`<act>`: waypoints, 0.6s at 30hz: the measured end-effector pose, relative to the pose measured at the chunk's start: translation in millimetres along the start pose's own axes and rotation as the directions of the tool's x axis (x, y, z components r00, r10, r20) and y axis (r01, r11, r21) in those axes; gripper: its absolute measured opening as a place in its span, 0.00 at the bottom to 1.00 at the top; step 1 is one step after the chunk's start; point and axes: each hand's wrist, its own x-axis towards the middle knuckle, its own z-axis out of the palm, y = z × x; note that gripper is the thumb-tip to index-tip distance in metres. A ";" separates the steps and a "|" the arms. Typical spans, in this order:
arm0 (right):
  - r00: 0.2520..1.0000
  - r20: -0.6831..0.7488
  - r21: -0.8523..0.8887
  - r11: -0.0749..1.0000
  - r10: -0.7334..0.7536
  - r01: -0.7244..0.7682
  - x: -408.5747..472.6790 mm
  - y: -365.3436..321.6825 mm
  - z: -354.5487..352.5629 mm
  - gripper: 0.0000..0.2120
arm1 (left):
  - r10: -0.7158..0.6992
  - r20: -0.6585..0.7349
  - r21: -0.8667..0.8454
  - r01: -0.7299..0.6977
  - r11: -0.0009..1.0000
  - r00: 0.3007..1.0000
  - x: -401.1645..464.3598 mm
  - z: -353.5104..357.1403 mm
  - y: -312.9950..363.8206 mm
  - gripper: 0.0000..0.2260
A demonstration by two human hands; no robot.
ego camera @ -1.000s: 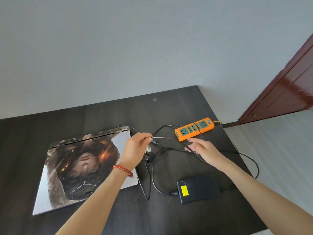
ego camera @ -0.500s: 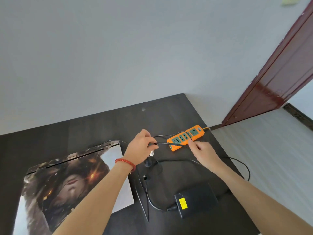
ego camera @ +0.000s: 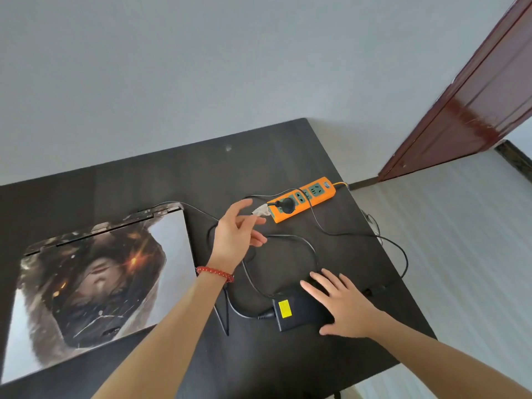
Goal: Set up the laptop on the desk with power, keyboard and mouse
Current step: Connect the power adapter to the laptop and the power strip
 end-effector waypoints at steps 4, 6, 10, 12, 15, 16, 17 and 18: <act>1.000 0.003 -0.078 0.997 -0.004 0.004 13.5 9.8 -2.1 0.45 | 0.042 -0.176 0.016 -0.040 0.999 0.984 2.9 -0.3 2.2 0.14; 0.997 -0.004 -0.081 0.994 -0.073 0.073 19.0 11.4 -7.3 0.41 | 0.080 -0.237 -0.011 -0.085 0.996 0.968 5.2 -1.9 8.4 0.12; 0.973 -0.130 -0.118 0.977 -0.193 0.178 25.5 17.9 -40.7 0.33 | 0.162 -0.342 -0.022 -0.181 0.983 0.926 8.6 -6.6 28.9 0.11; 0.940 -0.233 -0.189 0.960 -0.249 0.208 30.6 22.9 -79.0 0.31 | 0.211 -0.411 -0.031 -0.245 0.969 0.887 14.8 -13.0 45.8 0.11; 0.861 -0.431 -0.262 0.951 -0.269 0.167 43.3 28.9 -144.3 0.31 | 0.279 -0.493 -0.039 -0.341 0.939 0.824 28.6 -27.5 76.4 0.12; 0.836 -0.486 -0.259 0.955 -0.256 0.142 51.8 31.9 -171.0 0.31 | 0.303 -0.521 -0.049 -0.383 0.923 0.798 36.8 -34.4 91.0 0.12; 0.811 -0.533 -0.252 0.960 -0.241 0.120 60.0 34.1 -191.2 0.31 | 0.314 -0.536 -0.062 -0.408 0.911 0.783 43.8 -39.2 101.4 0.12; 0.802 -0.554 -0.248 0.964 -0.221 0.095 69.6 35.5 -214.3 0.32 | 0.321 -0.554 -0.073 -0.429 0.900 0.768 52.4 -45.2 113.1 0.12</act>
